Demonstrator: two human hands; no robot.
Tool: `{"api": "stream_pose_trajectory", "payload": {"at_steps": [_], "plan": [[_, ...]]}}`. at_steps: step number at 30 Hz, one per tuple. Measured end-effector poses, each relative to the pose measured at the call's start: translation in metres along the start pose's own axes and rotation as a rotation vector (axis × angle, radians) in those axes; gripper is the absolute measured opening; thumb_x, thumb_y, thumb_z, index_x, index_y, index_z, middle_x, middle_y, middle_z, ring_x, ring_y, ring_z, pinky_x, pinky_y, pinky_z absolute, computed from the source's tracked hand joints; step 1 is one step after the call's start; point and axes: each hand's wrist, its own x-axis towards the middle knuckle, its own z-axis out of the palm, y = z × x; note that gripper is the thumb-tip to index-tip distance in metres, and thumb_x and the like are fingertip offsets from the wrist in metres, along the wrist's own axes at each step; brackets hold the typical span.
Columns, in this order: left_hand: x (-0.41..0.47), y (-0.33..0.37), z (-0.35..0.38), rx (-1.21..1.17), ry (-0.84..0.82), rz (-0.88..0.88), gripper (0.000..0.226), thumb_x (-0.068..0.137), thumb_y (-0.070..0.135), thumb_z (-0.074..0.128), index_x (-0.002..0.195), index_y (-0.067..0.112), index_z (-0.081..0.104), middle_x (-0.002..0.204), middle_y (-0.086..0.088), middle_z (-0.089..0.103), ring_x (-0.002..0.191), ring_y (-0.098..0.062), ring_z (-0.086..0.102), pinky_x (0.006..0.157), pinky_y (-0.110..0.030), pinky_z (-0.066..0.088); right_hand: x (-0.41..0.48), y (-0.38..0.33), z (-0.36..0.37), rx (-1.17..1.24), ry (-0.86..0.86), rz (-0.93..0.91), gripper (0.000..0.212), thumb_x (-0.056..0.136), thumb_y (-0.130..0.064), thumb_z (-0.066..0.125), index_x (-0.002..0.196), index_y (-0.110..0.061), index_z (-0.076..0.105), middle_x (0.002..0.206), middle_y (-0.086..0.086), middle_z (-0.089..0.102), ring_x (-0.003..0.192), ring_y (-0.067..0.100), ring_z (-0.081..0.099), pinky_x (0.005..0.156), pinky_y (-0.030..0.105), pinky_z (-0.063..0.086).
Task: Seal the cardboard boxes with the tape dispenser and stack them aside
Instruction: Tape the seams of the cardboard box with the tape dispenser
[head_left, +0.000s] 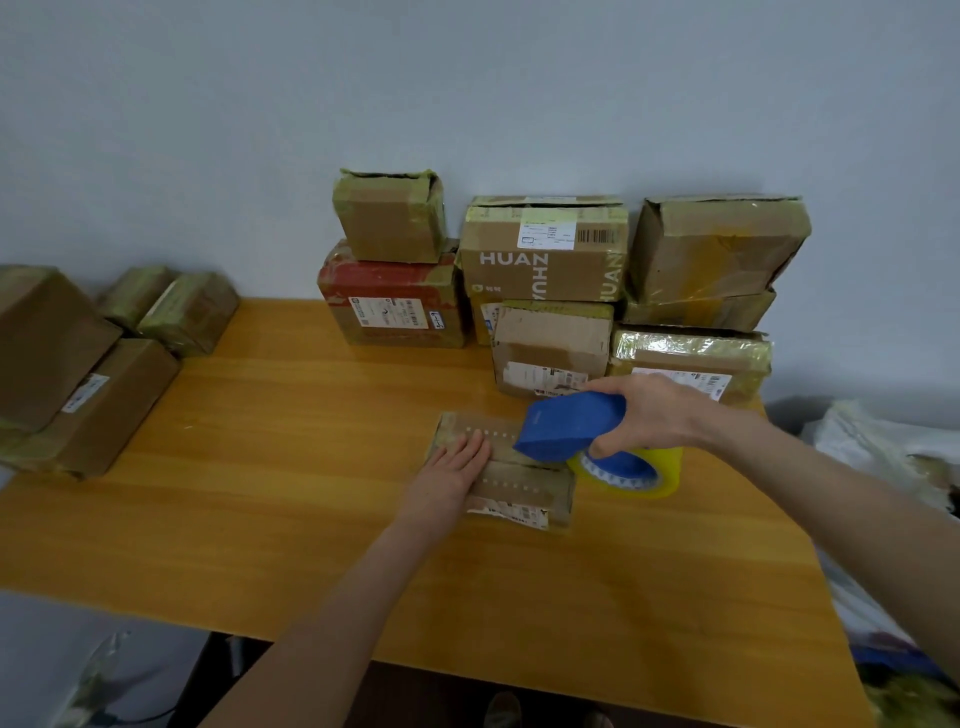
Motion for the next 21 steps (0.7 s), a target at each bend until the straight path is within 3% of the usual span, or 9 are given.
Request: {"api": "stream_pose_trajectory", "payload": {"at_steps": [6, 11, 15, 18, 21], "plan": [[0.0, 0.0, 0.001, 0.061, -0.023, -0.011, 0.076, 0.1, 0.032, 0.046, 0.152, 0.021, -0.009, 0.161, 0.001, -0.013, 0.148, -0.016, -0.008, 0.121, -0.033, 0.002, -0.01, 0.019, 0.015, -0.003, -0.066, 0.037, 0.057, 0.071, -0.041, 0.078, 0.122, -0.032, 0.053, 0.108, -0.003, 0.06, 0.094, 0.018, 0.059, 0.083, 0.038, 0.054], [0.001, 0.024, -0.002, 0.1, -0.053, -0.047, 0.097, 0.089, 0.063, 0.044, 0.15, 0.021, -0.018, 0.156, 0.001, -0.023, 0.145, -0.019, -0.017, 0.121, -0.044, 0.0, -0.011, 0.023, 0.022, -0.012, -0.04, 0.067, 0.06, 0.071, -0.042, 0.075, 0.124, -0.034, 0.049, 0.106, -0.004, 0.058, 0.091, 0.017, 0.057, 0.074, 0.031, 0.05], [0.004, 0.03, -0.002, 0.145, -0.034, -0.027, 0.081, 0.098, 0.047, 0.041, 0.151, 0.018, -0.013, 0.16, 0.0, -0.015, 0.148, -0.017, -0.009, 0.122, -0.037, 0.003, -0.006, 0.012, 0.021, -0.077, -0.038, 0.047, 0.062, 0.07, -0.047, 0.074, 0.125, -0.035, 0.048, 0.103, -0.007, 0.058, 0.091, 0.016, 0.057, 0.073, 0.031, 0.051], [0.004, 0.02, -0.008, 0.143, -0.067, -0.068, 0.081, 0.099, 0.043, 0.043, 0.151, 0.018, -0.013, 0.159, 0.0, -0.017, 0.148, -0.017, -0.009, 0.122, -0.037, 0.004, -0.004, 0.004, 0.03, -0.055, -0.014, 0.032, 0.063, 0.069, -0.047, 0.075, 0.124, -0.035, 0.047, 0.106, -0.006, 0.058, 0.093, 0.017, 0.057, 0.075, 0.033, 0.053], [0.002, 0.023, -0.006, 0.114, -0.059, -0.039, 0.079, 0.1, 0.036, 0.044, 0.151, 0.019, -0.015, 0.159, -0.002, -0.018, 0.147, -0.017, -0.012, 0.122, -0.037, 0.002, -0.004, 0.0, 0.039, -0.03, 0.009, 0.019, 0.066, 0.071, -0.049, 0.075, 0.127, -0.035, 0.044, 0.106, -0.007, 0.055, 0.091, 0.015, 0.054, 0.068, 0.028, 0.046]]}}
